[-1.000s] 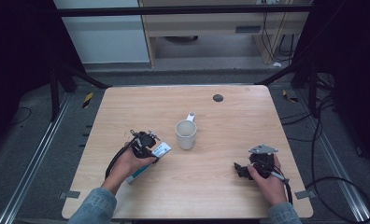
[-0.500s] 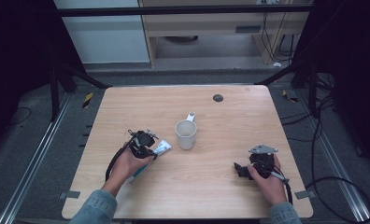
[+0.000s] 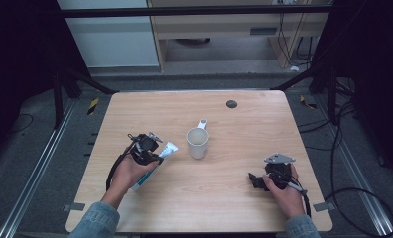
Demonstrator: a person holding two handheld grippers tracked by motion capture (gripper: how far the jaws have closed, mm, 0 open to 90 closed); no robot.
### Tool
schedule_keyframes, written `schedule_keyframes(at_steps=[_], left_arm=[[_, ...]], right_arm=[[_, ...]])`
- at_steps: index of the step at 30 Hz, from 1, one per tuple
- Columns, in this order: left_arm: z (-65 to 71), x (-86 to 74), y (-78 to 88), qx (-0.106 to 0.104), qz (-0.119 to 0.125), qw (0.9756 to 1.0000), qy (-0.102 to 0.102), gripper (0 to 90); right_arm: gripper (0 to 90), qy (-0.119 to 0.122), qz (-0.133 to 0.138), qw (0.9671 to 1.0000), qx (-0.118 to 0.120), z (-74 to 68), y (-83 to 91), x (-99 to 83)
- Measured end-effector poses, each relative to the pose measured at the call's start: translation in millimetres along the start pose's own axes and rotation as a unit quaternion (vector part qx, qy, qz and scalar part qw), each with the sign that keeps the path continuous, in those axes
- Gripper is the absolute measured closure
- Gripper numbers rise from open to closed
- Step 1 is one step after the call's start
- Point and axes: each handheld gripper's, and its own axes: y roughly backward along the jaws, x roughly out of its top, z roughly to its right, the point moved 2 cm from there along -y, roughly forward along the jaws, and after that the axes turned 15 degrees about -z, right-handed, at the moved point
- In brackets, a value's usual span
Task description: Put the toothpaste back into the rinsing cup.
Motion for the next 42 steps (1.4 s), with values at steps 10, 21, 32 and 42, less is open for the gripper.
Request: schedule_keyframes(at_steps=[10,21,32,42], left_arm=[[-3.9,8.7,16.3,0.014,0.013,0.9998,0.005,78.3],[0.3,25.0,31.8,0.021,0.025,0.9995,-0.002,78.3],[7.2,44.7,44.9,0.044,0.043,0.998,-0.011,78.4],[13.5,53.2,47.7,0.046,0.046,0.9978,-0.01,78.5]], right_arm=[[0.6,0.0,0.0,1.0,0.0,0.0,0.0,0.0],[0.4,0.0,-0.001,1.0,0.001,0.1,0.0,0.0],[0.4,-0.008,-0.001,1.0,0.002,-1.3,-0.1,1.0],[0.4,-0.008,-0.001,1.0,0.003,-1.4,0.0,0.9]])
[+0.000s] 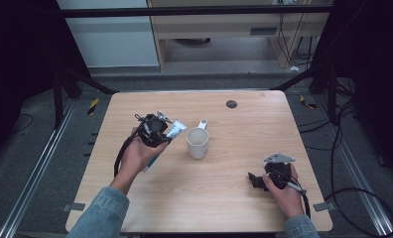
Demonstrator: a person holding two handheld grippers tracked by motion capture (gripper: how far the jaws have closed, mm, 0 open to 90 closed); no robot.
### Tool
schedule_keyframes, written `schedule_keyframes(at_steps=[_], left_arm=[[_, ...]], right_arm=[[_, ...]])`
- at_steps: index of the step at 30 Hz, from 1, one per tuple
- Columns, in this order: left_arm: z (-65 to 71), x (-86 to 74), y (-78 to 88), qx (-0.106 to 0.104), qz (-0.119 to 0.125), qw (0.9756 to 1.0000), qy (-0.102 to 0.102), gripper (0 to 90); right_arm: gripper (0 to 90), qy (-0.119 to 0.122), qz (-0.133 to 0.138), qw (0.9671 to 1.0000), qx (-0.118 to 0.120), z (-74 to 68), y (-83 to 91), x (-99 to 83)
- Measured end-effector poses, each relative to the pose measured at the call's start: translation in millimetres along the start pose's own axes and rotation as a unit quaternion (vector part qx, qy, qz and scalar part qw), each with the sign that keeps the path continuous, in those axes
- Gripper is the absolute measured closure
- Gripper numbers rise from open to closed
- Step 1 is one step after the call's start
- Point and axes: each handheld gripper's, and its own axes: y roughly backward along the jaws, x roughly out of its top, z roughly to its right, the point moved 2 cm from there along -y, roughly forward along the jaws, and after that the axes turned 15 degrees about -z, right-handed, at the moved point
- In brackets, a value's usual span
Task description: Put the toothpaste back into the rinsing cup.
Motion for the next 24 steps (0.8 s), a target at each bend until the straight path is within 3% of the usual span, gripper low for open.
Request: schedule_keyframes(at_steps=[11,24], left_arm=[[14.2,19.9,27.3,0.015,0.026,0.9995,-0.015,78.5],[34.1,38.7,35.9,0.02,0.039,0.9988,-0.024,78.5]], right_arm=[[0.4,0.0,0.0,1.0,0.0,0.0,0.0,0.0],[0.4,-0.002,-0.001,1.0,0.003,-0.3,0.1,0.3]])
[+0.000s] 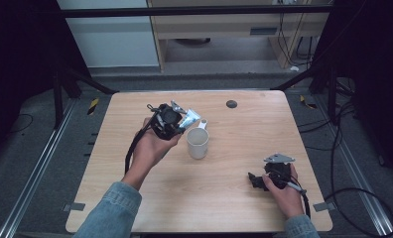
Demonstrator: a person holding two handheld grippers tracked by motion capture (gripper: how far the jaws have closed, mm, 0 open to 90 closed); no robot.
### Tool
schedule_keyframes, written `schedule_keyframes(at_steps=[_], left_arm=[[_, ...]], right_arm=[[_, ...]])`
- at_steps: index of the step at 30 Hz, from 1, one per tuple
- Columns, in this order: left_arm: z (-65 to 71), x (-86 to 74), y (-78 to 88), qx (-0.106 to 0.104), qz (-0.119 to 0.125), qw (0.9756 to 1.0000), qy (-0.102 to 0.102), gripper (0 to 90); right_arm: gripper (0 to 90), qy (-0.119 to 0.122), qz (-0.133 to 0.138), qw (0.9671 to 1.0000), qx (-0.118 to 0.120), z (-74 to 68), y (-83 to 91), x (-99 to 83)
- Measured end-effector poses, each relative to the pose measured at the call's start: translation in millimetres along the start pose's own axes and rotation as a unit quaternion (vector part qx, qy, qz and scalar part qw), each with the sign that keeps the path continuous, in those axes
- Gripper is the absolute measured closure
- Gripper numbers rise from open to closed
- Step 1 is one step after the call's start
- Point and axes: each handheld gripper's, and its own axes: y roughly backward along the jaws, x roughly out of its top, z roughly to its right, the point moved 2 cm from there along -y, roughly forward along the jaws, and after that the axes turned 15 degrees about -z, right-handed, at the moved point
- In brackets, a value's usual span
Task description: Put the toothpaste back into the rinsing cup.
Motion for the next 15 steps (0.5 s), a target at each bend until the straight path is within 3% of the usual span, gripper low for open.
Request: schedule_keyframes(at_steps=[15], left_arm=[[11.3,22.4,6.4,0.009,0.019,0.9998,-0.002,78.5]], right_arm=[[0.4,0.009,0.002,0.9999,-0.005,1.2,-1.0,0.3]])
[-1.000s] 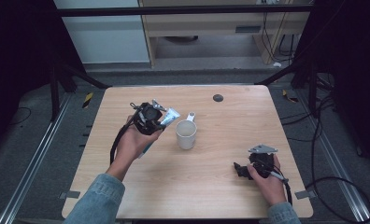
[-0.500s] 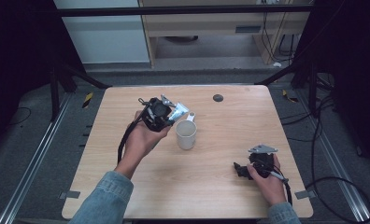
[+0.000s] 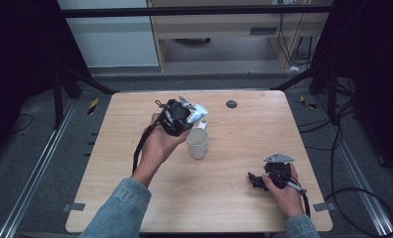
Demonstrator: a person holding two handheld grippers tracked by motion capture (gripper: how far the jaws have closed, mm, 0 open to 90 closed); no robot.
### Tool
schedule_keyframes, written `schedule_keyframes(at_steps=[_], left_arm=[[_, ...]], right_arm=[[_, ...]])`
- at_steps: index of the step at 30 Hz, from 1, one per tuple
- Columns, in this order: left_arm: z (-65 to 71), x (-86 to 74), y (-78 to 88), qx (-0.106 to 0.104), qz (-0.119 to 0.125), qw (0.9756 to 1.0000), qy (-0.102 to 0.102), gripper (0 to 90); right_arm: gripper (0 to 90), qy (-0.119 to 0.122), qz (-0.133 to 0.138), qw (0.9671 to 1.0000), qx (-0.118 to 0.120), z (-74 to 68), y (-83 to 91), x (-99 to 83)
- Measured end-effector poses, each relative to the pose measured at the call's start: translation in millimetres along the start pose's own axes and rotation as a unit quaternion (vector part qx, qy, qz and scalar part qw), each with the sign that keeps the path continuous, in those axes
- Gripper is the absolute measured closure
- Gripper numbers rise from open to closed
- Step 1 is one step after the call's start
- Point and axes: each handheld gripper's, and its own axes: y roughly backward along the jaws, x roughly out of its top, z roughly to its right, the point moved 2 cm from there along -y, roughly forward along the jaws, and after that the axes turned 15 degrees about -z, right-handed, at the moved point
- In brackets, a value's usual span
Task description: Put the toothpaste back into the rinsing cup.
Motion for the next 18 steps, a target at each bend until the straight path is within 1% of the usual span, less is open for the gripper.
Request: schedule_keyframes(at_steps=[3,4,6,8,11,13,18], left_arm=[[0.7,2.8,1.9,0.001,0.001,1.0,-0.003,78.5],[2.1,6.8,3.4,0.002,0.009,1.0,0.0,78.5],[2.7,8.8,4.5,0.003,0.01,0.9999,-0.001,78.5],[5.5,14.6,6.5,0.001,0.018,0.9998,0.0,78.5],[7.0,17.8,8.0,0.001,0.018,0.9998,-0.004,78.5],[8.8,22.3,10.3,0.005,0.022,0.9997,-0.004,78.5],[11.1,27.8,11.6,0.005,0.028,0.9996,-0.005,78.5]], right_arm=[[0.4,0.0,0.0,1.0,0.0,0.1,0.0,0.0],[0.4,0.0,0.0,1.0,0.0,0.0,0.0,0.0],[0.4,0.0,0.0,1.0,0.0,0.0,0.0,0.0],[0.4,0.0,0.0,1.0,0.0,0.0,0.0,0.0],[0.4,0.005,-0.001,1.0,-0.002,0.6,-0.1,-0.2],[0.4,0.002,0.0,1.0,-0.001,0.2,-0.2,-0.1],[0.4,-0.001,0.0,1.0,0.001,-0.1,0.1,0.0]])
